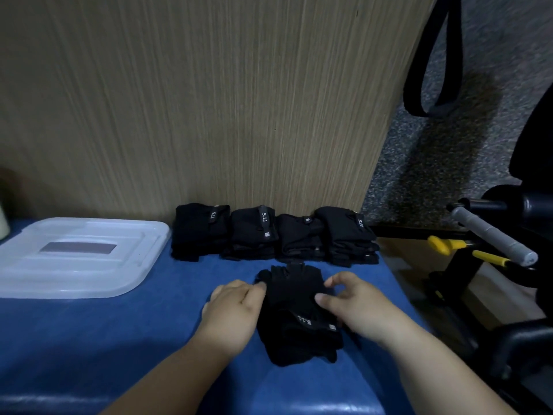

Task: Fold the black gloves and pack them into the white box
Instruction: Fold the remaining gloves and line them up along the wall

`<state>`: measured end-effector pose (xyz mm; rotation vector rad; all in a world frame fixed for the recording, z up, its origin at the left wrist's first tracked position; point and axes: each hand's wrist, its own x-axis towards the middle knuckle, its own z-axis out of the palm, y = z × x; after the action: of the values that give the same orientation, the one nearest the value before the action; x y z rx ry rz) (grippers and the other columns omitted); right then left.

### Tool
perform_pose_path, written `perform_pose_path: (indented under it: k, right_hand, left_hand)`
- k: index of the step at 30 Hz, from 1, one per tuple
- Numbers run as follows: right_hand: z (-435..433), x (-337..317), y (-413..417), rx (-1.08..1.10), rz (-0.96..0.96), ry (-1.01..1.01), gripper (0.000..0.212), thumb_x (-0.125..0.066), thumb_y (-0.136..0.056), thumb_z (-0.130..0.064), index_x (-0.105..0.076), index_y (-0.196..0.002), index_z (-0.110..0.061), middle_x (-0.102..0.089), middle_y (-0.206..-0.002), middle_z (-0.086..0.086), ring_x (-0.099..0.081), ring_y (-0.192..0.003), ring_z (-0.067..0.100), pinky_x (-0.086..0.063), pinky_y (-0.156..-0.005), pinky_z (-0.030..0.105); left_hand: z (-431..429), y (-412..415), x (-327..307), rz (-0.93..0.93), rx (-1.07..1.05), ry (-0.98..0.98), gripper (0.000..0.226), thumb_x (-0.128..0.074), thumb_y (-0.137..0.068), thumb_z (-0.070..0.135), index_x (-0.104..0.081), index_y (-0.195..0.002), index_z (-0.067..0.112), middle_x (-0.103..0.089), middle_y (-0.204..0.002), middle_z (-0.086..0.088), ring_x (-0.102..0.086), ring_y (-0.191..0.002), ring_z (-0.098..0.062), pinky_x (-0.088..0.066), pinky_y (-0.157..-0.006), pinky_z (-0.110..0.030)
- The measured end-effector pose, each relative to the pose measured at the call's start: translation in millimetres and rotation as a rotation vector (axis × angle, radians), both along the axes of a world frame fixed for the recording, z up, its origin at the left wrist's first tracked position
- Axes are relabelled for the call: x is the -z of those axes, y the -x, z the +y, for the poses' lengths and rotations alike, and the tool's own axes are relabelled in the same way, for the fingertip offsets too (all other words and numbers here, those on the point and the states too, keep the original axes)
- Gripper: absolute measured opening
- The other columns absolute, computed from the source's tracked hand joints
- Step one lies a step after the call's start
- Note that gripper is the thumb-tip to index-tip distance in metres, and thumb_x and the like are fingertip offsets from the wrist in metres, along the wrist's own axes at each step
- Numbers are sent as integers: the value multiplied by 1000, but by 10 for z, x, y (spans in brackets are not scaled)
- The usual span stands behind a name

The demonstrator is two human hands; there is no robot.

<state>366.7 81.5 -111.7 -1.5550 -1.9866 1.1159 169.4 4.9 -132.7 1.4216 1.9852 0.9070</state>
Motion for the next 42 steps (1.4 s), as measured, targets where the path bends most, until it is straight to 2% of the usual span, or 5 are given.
perform_pose_path:
  k: [12,18,26,32,42]
  right_hand:
    - [11,118,89,-79,151,-186,21,-68,-86,-22,-58,-94,-39,-46,-68,-8,-44,-57,5,-37,-57,17]
    - [-6,170,108,-101,-20,-232,20,-69,-85,-29,-56,-93,-42,-46,-76,-13,-46,-62,-1,-38,-59,13]
    - [50,86,47,-412,-36,-527,38,-62,-92,-25,-54,-125,-41,-36,-138,-30,-22,-138,-6,-18,-112,15]
    - [44,153,63,-604,-275,-284,50,-38,-102,-35,-22,-149,-34,-8,-148,-30,9,-139,-8,1,-114,16]
    - [71,205,11,-603,-490,-246,55,-19,-99,-52,-2,-150,-39,9,-146,-33,18,-138,-6,13,-117,29]
  left_hand:
    - [-87,-53,-27,298,-140,-109,47,-48,-89,56,-45,-57,22,-52,-78,9,-47,-88,-7,-33,-87,-31]
    - [-134,-54,30,457,-81,-52,28,-50,-86,59,-45,-80,32,-44,-93,18,-36,-99,-7,-30,-91,-27]
    - [-76,10,13,230,331,-281,43,-41,-99,36,-34,-141,42,-18,-140,38,-4,-132,22,-3,-102,2]
    - [-62,82,92,585,522,26,54,-21,-102,46,-3,-151,36,6,-156,24,17,-140,6,13,-117,-28]
    - [-149,144,83,643,492,135,86,5,-72,73,8,-150,38,19,-153,26,27,-136,7,19,-114,-32]
